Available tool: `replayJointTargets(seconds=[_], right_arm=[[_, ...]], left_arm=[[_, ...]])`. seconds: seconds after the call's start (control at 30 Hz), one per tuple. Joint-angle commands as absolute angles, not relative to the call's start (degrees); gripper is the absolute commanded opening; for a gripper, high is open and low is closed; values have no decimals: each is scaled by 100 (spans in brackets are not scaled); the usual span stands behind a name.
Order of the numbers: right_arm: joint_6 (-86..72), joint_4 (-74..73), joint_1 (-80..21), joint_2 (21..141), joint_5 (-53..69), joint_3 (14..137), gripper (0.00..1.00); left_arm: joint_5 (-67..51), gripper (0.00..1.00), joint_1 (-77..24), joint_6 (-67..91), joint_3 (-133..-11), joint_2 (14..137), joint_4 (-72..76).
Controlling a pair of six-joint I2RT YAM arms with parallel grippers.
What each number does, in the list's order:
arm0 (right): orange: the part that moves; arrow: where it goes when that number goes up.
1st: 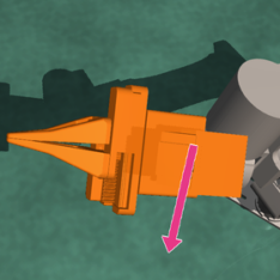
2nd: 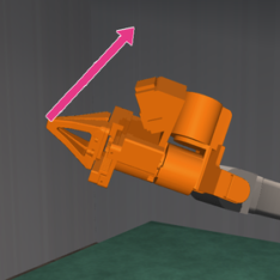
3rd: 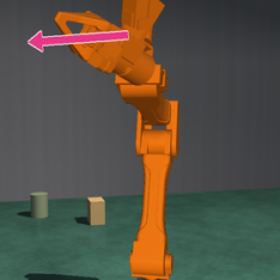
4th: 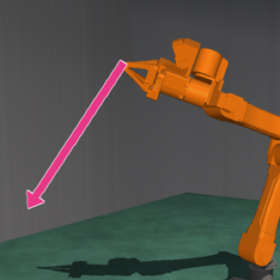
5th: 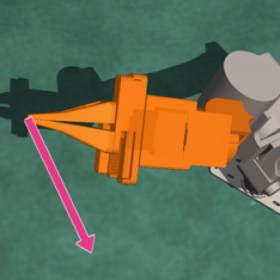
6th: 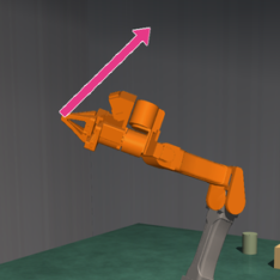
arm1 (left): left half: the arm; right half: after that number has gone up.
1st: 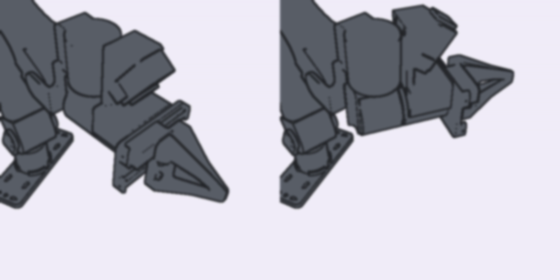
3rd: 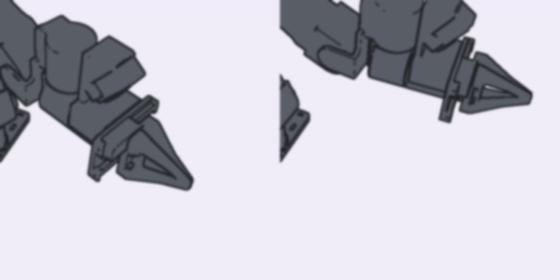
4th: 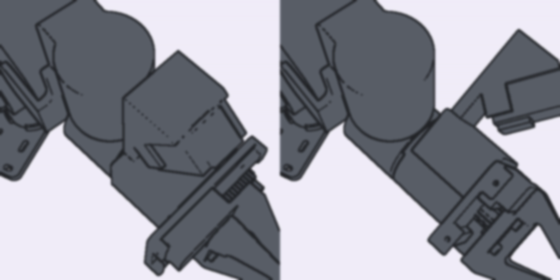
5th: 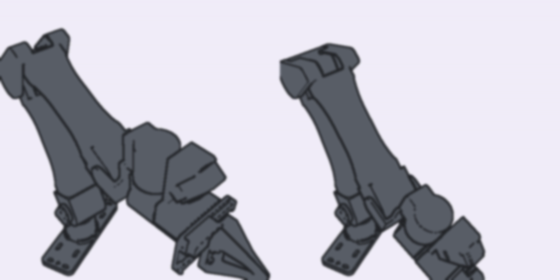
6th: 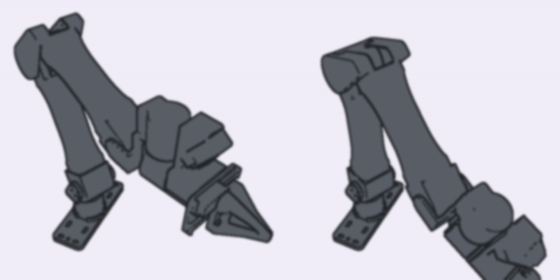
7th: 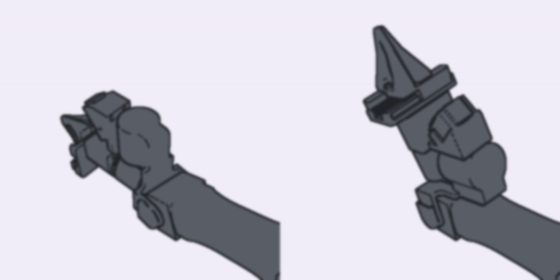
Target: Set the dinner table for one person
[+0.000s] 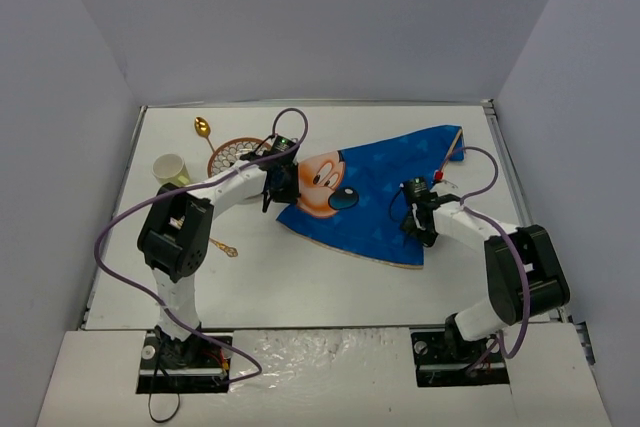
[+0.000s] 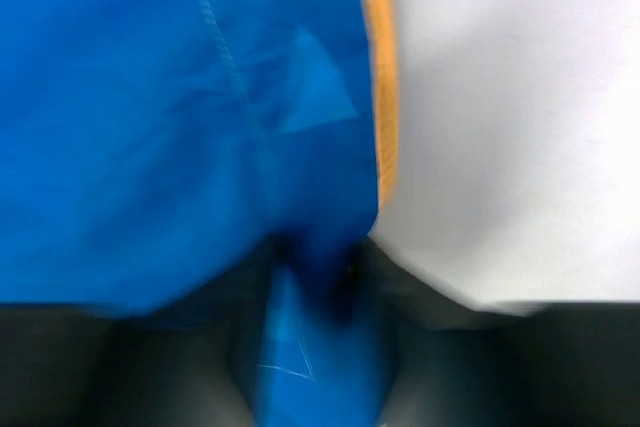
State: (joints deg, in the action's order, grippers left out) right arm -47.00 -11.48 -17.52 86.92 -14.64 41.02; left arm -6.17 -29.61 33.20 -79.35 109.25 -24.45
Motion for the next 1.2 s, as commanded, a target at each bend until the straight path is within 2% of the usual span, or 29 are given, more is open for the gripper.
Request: replayJointTargets(seconds=[0.0, 0.07, 0.23, 0.5, 0.53, 0.73, 0.93, 1.17], right_arm=[[-5080, -1046, -1846, 9246, -695, 3736, 10], [-5004, -1059, -1846, 9183, -746, 3807, 0], [-4673, -1722, -1846, 8535, -1210, 4518, 0], [-3397, -3434, -1811, 7635, -2500, 7864, 0], [-3264, -3629, -1811, 7609, -2544, 8489, 0], [-2542, -3899, -1814, 7470, -2552, 10378, 0], [-1987, -3902, -1819, 7318, -2361, 11318, 0], [-2021, -3905, -1819, 6982, -1816, 11683, 0]], left_arm=[[-580, 0, -2935, 3313, -8060, 10652, -2285], [-592, 0, -2936, 3213, -8108, 10615, -2267], [-861, 0, -2885, 2986, -8339, 10307, -2181], [-1411, 0, -2538, 2500, -10031, 9464, -2192], [-1460, 0, -2520, 2446, -10419, 9374, -2217], [-1872, 0, -2420, 2153, -12151, 9255, -2491], [-1868, 0, -2419, 2010, -13080, 9063, -2694], [-1870, 0, -2420, 1989, -12967, 8545, -2821]])
